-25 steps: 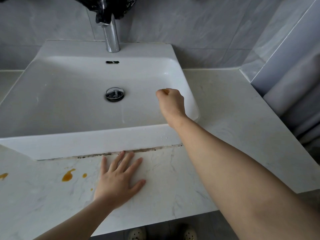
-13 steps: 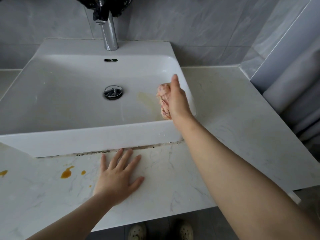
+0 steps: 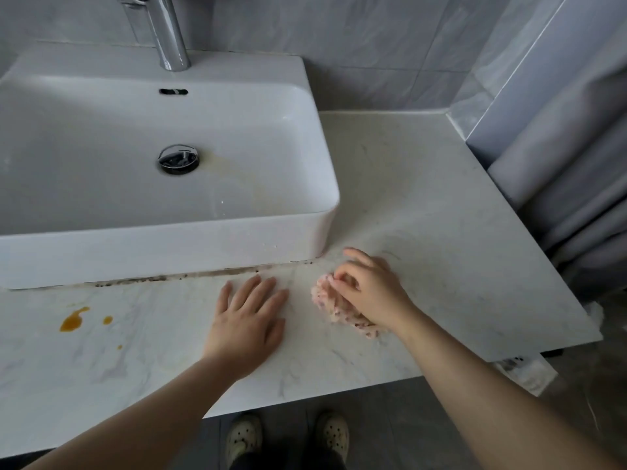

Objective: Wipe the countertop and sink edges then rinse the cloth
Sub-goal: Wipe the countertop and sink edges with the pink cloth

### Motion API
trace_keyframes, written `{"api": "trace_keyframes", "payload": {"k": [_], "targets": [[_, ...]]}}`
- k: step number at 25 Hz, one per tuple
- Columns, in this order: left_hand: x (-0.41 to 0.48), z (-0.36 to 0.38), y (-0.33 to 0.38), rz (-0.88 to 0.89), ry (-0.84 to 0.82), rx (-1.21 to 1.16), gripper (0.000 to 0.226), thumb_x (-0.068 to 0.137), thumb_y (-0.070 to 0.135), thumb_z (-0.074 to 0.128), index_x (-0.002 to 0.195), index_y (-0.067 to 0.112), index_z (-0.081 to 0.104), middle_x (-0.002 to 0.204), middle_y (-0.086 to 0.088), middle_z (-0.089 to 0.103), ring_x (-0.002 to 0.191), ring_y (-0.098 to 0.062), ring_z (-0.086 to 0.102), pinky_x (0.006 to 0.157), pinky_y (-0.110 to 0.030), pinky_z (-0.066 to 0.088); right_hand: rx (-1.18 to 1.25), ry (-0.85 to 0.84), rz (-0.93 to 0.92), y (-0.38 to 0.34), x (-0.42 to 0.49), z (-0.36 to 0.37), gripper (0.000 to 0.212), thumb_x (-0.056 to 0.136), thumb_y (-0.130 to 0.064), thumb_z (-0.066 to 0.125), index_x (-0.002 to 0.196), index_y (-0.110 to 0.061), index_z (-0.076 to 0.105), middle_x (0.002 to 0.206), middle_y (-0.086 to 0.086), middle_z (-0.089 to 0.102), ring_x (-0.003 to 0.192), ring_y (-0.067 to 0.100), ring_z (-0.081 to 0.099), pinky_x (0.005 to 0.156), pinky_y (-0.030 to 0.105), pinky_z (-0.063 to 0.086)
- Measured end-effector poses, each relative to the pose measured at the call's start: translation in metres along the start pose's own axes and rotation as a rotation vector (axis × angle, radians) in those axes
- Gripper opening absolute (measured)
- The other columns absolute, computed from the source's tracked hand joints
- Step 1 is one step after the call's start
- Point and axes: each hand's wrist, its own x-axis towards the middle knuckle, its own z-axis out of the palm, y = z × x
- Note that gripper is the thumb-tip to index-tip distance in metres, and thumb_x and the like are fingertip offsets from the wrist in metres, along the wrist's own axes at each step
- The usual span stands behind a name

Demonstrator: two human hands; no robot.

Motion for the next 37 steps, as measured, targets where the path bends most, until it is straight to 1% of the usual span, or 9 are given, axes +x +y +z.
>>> {"api": "trace_keyframes", "payload": {"k": [2,5,10,15,20,25,30,33,37], "targets": [[-0.001,0.001,0.001,-0.005,0.0,0.011,0.047,0.084,0.041,0.036,0.122,0.024,0.057,0.129,-0.003,0.057,0.126,-0.024,0.038,0.105,-0.049,0.018,-0.279,0.26,-0.109,0.021,-0.012,0.013,0.015,0.085,-0.025,0.057,0.095,-0.023,0.067,0.129,-0.001,0.056,0.118,0.023,0.043,0.095,0.043,0.037],[-0.001,0.001,0.003,-0.012,0.01,0.018,0.047,0.083,0.04,0.036,0.122,0.022,0.057,0.129,-0.004,0.057,0.126,-0.024,0.036,0.106,-0.049,0.018,-0.049,0.49,-0.347,0.012,-0.01,0.026,0.02,0.084,-0.012,0.051,0.086,-0.009,0.071,0.094,0.007,0.069,0.099,0.019,0.053,0.086,0.037,0.045],[0.0,-0.001,0.002,-0.006,0.007,0.018,0.046,0.083,0.04,0.036,0.123,0.023,0.051,0.13,-0.005,0.056,0.127,-0.022,0.034,0.106,-0.047,0.018,-0.327,0.07,-0.47,0.011,-0.013,0.054,0.049,0.093,-0.04,0.03,0.135,-0.021,0.048,0.135,0.01,0.055,0.128,0.026,0.048,0.11,0.046,0.032],[0.001,0.0,0.004,-0.046,-0.043,0.056,0.05,0.087,0.045,0.032,0.132,0.026,0.044,0.139,-0.003,0.049,0.132,-0.022,0.031,0.11,-0.042,0.009,-0.285,0.166,0.427,0.076,0.012,0.004,0.069,0.091,-0.054,0.015,0.149,-0.017,0.018,0.155,0.01,0.024,0.143,0.024,0.016,0.116,0.044,0.007],[0.002,-0.002,0.006,-0.074,-0.062,0.041,0.051,0.085,0.046,0.034,0.132,0.027,0.044,0.137,-0.003,0.05,0.132,-0.02,0.028,0.11,-0.039,0.006,-0.252,-0.012,-0.357,-0.004,-0.022,0.06,0.058,0.091,-0.035,0.021,0.143,-0.016,0.036,0.149,0.003,0.038,0.14,0.022,0.03,0.117,0.047,0.018],[0.002,-0.002,0.012,-0.104,-0.044,0.06,0.052,0.085,0.044,0.034,0.133,0.026,0.042,0.138,-0.003,0.049,0.133,-0.021,0.027,0.11,-0.042,0.007,-0.265,0.113,0.13,0.06,0.079,0.018,0.056,0.094,-0.028,0.036,0.147,-0.012,0.027,0.154,0.007,0.028,0.143,0.021,0.017,0.115,0.041,-0.001],[0.002,0.0,0.012,-0.109,-0.028,0.056,0.052,0.084,0.042,0.035,0.132,0.024,0.045,0.136,-0.004,0.051,0.131,-0.022,0.03,0.11,-0.043,0.009,-0.257,0.172,-0.149,0.011,0.033,0.056,0.054,0.085,-0.028,0.036,0.13,-0.002,0.052,0.133,0.013,0.056,0.126,0.028,0.05,0.109,0.042,0.015],[0.005,0.0,0.02,-0.118,-0.009,0.053,0.052,0.083,0.041,0.036,0.127,0.018,0.049,0.131,-0.011,0.054,0.129,-0.03,0.034,0.108,-0.052,0.019,-0.312,0.01,-0.408,0.036,-0.021,0.041,0.053,0.093,-0.033,0.028,0.139,-0.012,0.045,0.142,0.003,0.049,0.133,0.024,0.043,0.11,0.042,0.016],[0.018,0.006,0.058,-0.303,-0.039,0.066,0.062,0.08,0.048,0.037,0.119,0.003,0.056,0.125,-0.026,0.053,0.124,-0.048,0.04,0.106,-0.059,0.021,-0.354,0.145,-0.029,0.091,0.073,-0.003,0.056,0.088,-0.037,0.022,0.139,-0.025,0.042,0.147,-0.001,0.042,0.137,0.022,0.033,0.114,0.041,0.009]]}}
